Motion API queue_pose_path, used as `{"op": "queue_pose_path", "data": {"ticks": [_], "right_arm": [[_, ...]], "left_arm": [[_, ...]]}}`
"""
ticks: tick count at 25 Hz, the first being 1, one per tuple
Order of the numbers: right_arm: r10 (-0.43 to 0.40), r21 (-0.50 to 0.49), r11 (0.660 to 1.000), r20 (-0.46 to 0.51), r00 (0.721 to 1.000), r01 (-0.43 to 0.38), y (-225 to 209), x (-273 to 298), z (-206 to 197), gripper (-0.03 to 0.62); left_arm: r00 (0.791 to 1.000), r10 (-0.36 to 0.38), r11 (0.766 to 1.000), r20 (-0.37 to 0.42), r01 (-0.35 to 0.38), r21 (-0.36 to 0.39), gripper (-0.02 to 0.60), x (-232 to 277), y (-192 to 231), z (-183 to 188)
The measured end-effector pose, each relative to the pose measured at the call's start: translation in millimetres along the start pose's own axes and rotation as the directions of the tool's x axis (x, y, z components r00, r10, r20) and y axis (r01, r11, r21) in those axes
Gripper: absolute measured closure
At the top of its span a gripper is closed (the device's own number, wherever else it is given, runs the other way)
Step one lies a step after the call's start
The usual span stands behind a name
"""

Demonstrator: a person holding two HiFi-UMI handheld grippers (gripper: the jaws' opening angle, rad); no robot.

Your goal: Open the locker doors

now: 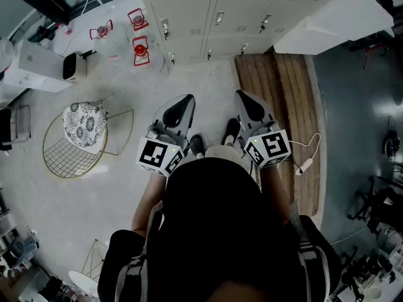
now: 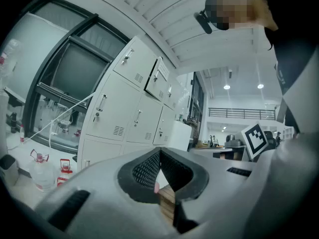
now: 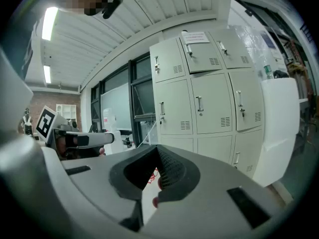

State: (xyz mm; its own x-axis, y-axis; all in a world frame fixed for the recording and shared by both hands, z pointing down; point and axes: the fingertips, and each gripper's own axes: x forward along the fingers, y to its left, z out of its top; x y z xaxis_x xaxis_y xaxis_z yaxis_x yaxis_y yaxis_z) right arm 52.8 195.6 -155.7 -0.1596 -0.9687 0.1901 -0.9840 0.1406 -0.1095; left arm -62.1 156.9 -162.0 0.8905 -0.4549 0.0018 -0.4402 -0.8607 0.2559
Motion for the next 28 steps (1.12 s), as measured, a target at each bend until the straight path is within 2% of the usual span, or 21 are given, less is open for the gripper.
{"op": "queue_pose_path", "data": {"ticks": [15, 21, 28], "right_arm": [[0.015, 0.001, 1.000, 0.010, 1.000, -0.015, -2, -7, 2, 0.591], [0.071, -0.003, 0.997, 0.027, 0.997, -0.071, 1, 0, 3, 0.591], [0.160, -0.027, 0.987, 0.001, 0.987, -0.160, -4, 31, -2, 0.591]], "left_arm": [[1.000, 0.010, 1.000, 0.003, -0.011, 0.010, 0.563, -2, -2, -2], [0.999, 0.034, 0.999, -0.003, -0.034, -0.004, 0.563, -2, 3, -7], [0.994, 0.102, 0.994, -0.034, -0.103, -0.027, 0.563, 13, 29, -26]]}}
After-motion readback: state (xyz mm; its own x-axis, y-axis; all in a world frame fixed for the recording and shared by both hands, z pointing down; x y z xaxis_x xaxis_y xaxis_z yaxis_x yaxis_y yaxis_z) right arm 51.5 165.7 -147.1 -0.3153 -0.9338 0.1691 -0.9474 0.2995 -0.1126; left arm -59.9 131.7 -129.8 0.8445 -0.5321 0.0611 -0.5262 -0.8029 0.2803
